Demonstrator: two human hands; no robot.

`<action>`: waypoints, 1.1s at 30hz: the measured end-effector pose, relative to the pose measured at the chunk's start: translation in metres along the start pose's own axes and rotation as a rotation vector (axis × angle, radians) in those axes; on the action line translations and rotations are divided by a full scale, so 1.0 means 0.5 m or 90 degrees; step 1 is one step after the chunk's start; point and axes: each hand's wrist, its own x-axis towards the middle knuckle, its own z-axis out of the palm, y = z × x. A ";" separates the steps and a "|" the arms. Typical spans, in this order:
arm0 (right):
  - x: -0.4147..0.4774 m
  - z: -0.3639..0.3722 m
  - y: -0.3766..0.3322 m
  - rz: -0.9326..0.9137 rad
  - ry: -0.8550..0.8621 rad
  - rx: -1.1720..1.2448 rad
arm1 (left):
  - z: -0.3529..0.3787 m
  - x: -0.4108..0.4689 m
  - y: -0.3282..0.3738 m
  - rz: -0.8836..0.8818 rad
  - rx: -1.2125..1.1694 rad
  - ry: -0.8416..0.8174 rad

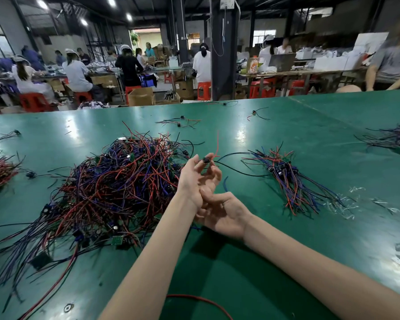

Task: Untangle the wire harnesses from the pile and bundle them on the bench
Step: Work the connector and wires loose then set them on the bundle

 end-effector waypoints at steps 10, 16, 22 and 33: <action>0.009 -0.014 0.003 0.046 -0.005 -0.068 | -0.021 0.002 0.001 0.058 -0.006 0.041; 0.007 -0.007 0.011 0.011 -0.054 -0.076 | -0.024 0.006 0.000 0.167 0.211 0.028; -0.004 -0.017 -0.001 0.037 -0.073 -0.121 | -0.010 -0.007 -0.013 0.177 0.274 -0.064; -0.012 -0.036 -0.100 -0.132 0.090 -0.263 | -0.039 -0.009 -0.012 0.357 0.631 -0.059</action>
